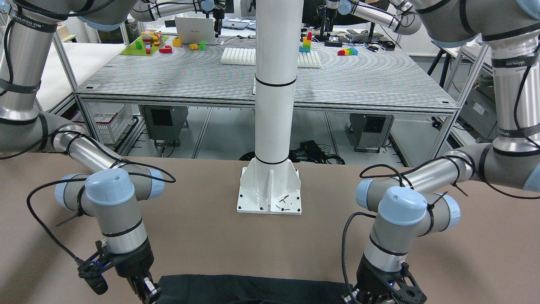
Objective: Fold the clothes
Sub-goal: 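Lift the hem and fold it up toward the collar with both grippers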
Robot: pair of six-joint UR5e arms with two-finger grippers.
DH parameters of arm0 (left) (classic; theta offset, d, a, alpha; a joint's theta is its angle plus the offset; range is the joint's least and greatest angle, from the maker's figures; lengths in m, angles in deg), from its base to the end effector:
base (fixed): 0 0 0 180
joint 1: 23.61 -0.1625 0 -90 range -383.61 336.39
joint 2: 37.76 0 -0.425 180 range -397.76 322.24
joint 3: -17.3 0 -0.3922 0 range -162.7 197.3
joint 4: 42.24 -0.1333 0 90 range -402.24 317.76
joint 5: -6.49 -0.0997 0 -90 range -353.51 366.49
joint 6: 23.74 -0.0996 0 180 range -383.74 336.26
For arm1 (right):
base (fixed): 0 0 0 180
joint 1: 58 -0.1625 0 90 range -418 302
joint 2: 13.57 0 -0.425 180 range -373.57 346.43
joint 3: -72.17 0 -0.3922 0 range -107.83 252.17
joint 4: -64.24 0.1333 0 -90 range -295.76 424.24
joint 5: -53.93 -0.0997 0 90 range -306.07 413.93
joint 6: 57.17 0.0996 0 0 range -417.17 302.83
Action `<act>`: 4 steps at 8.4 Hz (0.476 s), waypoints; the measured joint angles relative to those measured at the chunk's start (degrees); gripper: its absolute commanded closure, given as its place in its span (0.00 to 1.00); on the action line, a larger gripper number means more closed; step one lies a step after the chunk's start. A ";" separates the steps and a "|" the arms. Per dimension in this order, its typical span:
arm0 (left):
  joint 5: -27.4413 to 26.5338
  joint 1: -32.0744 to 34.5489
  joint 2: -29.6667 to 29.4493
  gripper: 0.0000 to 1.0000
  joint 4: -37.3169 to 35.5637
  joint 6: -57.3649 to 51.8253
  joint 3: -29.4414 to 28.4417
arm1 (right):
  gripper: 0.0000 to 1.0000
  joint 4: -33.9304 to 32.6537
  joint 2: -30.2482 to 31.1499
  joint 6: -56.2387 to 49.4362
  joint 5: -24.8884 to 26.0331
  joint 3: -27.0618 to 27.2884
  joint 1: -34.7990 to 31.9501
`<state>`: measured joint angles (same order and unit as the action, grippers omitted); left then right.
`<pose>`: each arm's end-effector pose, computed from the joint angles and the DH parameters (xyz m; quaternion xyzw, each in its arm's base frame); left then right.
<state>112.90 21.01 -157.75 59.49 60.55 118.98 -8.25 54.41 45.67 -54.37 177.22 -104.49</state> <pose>0.3828 -0.5255 0.2468 0.0737 0.4567 -0.2340 0.8551 -0.3440 -0.5106 0.2936 -0.0042 -0.4742 0.3709 0.7985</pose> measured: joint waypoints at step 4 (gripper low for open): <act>3.48 4.53 -1.35 1.00 0.21 -0.51 -1.19 | 1.00 0.22 -4.59 -1.56 -1.37 -4.56 -5.94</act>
<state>116.38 25.55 -159.11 59.70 60.04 117.80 -8.03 49.82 44.11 -55.74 172.65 -110.43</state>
